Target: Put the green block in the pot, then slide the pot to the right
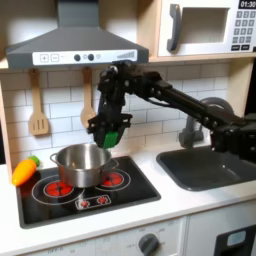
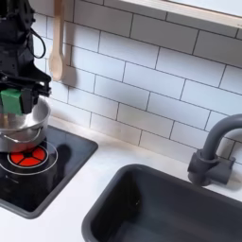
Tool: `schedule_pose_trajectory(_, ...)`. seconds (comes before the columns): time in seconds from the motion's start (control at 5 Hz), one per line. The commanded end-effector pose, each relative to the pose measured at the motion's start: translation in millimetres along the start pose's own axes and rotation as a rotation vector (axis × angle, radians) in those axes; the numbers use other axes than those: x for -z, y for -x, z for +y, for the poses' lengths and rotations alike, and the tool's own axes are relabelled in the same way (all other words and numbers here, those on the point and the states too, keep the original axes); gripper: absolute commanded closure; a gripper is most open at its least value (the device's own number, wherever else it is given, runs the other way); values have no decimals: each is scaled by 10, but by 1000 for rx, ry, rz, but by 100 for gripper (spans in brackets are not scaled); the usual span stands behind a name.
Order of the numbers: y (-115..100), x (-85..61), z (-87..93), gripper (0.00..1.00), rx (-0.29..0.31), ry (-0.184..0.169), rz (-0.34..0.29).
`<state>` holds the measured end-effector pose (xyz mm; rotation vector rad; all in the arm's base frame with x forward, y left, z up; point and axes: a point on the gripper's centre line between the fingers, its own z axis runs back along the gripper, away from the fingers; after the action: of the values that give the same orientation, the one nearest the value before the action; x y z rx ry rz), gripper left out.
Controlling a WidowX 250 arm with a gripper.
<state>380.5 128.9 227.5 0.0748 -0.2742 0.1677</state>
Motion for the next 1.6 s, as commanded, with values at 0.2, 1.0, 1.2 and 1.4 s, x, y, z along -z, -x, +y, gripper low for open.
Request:
schedule_pose_trajectory(0.2,-189,142,195,100,-5,-54,-69)
schedule_pose_trajectory(1.0,-279,319,235,100,-1,-54,-82)
schedule_pose_trajectory(1.2,-289,360,220,100,20,-49,-73)
schedule_pose_trajectory(1.4,-288,346,222,0,20,-55,-69)
